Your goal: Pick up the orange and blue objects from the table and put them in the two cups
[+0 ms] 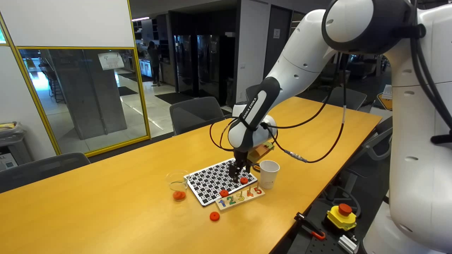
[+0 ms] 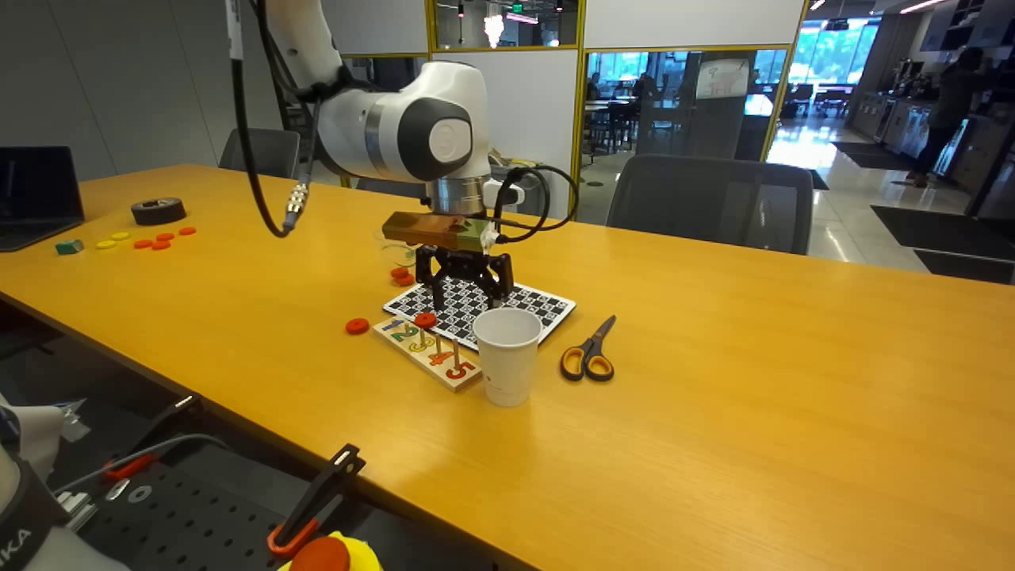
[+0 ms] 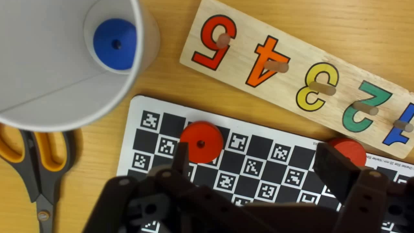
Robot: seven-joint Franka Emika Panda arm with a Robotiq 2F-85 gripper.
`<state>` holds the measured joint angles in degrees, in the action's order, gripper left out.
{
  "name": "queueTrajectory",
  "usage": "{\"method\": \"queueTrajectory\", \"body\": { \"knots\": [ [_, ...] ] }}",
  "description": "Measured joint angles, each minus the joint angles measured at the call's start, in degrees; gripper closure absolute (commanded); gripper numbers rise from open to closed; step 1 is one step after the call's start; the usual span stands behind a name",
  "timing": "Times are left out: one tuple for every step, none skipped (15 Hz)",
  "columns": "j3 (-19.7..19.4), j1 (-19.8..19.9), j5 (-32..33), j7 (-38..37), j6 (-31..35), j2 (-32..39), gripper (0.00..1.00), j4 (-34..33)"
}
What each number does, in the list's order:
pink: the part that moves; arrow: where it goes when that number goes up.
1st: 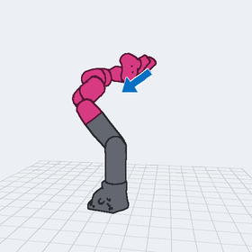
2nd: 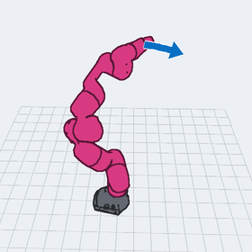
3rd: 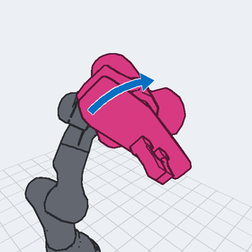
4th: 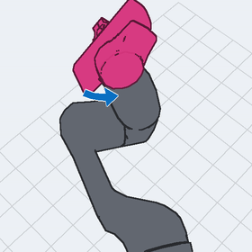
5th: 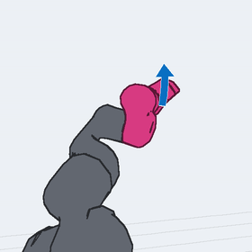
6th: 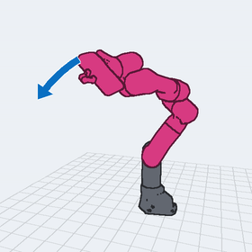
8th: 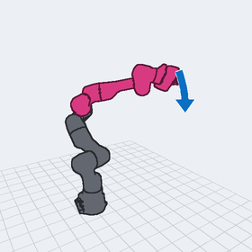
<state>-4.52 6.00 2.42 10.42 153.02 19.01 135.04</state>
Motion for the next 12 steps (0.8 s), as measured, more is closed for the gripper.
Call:
{"method": "queueTrajectory", "body": {
  "knots": [
    [0.29,0.59,-0.09,1.25,0.00,0.40,0.00,-0.52],
    [0.52,1.20,-0.20,2.36,0.00,0.96,0.00,-1.11],
    [0.62,1.70,-0.27,3.17,0.00,1.62,0.00,-1.70],
    [0.66,2.15,-0.29,3.73,0.00,2.40,0.00,-2.35],
    [0.66,2.51,-0.29,3.90,0.00,3.21,0.00,-2.99],
    [0.66,2.80,-0.29,3.90,0.00,4.07,0.00,-3.62],
    [0.66,3.01,-0.29,3.90,0.00,4.90,0.00,-4.25],
    [0.66,3.16,-0.29,3.90,0.00,5.73,0.00,-4.86],
    [0.66,3.27,-0.29,3.89,0.00,6.51,0.00,-5.46],
    [0.66,3.34,-0.29,3.86,0.00,7.27,0.00,-6.03],
    [0.66,3.38,-0.34,3.85,0.00,7.95,0.00,-6.55],
    [0.69,3.44,-0.43,3.85,0.00,8.57,0.00,-7.01]
  ]
}}
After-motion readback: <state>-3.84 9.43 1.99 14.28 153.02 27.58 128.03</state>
